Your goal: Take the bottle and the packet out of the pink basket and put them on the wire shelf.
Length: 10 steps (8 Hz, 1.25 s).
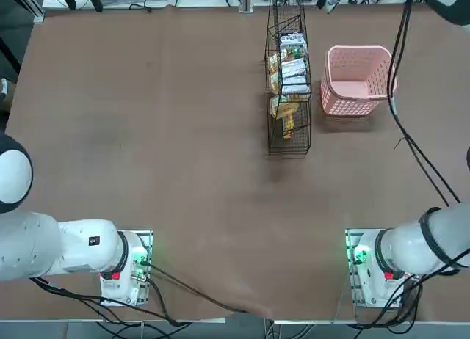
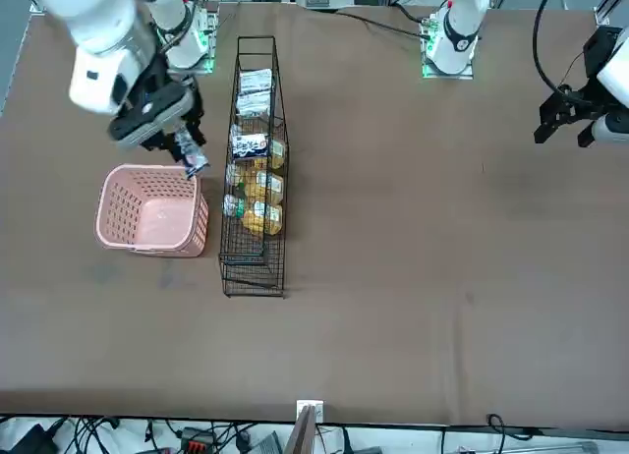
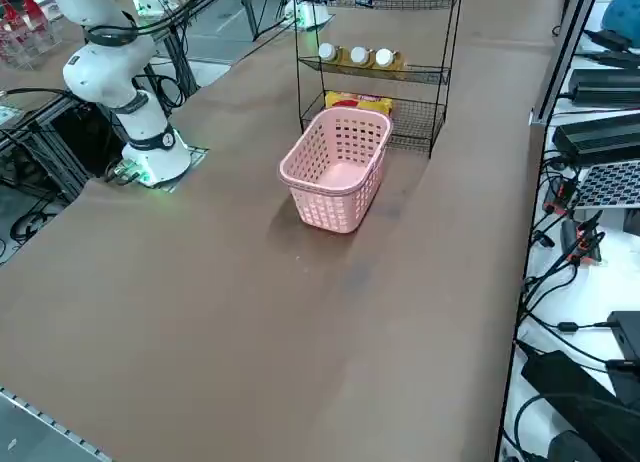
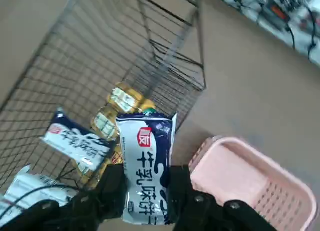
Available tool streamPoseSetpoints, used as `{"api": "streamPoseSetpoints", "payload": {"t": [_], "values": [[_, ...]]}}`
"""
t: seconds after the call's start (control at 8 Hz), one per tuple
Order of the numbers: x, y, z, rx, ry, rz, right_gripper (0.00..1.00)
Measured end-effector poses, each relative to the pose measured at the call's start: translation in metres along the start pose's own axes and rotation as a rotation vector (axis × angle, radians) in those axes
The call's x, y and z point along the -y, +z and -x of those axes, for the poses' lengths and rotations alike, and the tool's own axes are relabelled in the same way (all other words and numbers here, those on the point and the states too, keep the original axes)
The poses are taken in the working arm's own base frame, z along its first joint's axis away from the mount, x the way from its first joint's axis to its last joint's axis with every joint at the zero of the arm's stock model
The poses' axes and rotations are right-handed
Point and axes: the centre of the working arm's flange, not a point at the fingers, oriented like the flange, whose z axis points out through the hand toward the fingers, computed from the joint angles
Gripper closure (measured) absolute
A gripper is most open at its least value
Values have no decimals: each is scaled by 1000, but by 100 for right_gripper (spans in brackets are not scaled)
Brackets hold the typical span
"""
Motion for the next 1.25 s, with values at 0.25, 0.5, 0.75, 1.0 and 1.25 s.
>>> {"api": "streamPoseSetpoints", "payload": {"t": [0.25, 0.5, 0.75, 1.0, 1.25], "values": [[8, 4, -9, -35, -182, 1, 56], [17, 12, -18, -56, -340, -1, 56], [38, 19, -25, -51, -518, 44, 56], [53, 33, -34, -50, -674, 63, 56], [55, 49, -41, -45, -766, 53, 56]]}}
